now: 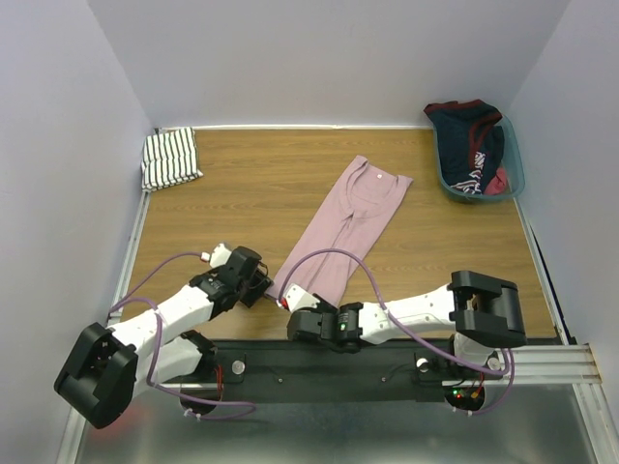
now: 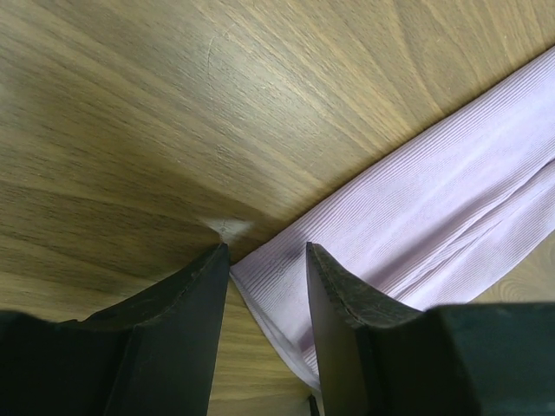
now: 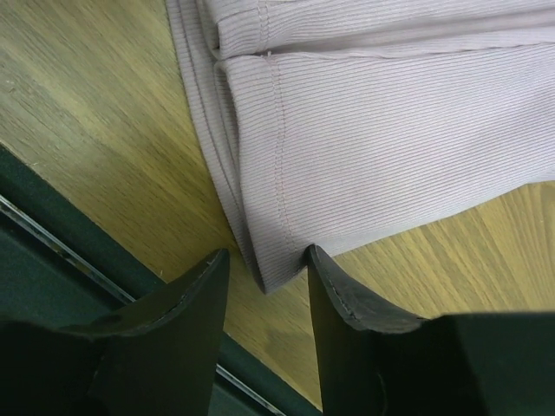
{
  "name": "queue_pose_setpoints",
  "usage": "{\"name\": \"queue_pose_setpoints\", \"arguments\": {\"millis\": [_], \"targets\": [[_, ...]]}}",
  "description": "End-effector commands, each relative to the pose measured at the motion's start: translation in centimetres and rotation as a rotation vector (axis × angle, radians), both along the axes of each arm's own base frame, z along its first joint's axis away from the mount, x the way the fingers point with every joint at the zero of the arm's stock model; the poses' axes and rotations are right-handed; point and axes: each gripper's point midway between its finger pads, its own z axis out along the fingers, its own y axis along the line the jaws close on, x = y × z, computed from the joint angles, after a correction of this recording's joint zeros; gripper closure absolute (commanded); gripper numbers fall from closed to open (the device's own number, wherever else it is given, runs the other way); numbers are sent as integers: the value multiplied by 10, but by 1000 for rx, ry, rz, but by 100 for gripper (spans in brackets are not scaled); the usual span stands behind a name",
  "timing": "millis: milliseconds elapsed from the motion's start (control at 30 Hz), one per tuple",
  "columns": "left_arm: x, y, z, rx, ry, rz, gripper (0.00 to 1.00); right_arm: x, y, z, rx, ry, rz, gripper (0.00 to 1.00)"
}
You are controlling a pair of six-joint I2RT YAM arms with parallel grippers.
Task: Fold and stack the tank tops
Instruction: Fold the tank top
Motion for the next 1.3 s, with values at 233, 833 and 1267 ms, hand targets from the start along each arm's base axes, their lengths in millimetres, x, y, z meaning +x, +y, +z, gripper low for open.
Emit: {"name": "queue_pose_setpoints", "arguments": {"millis": [233,833,1267], "targets": [[8,3,8,68,-26,-36,78,-1,13,4,5,-12,19,69],[62,40,45,152,-131,-15,100,-30,97,26,186,210,102,80],[79,79,41,190,-121,-2,100,-23,144,42,291,266,84,74]]}}
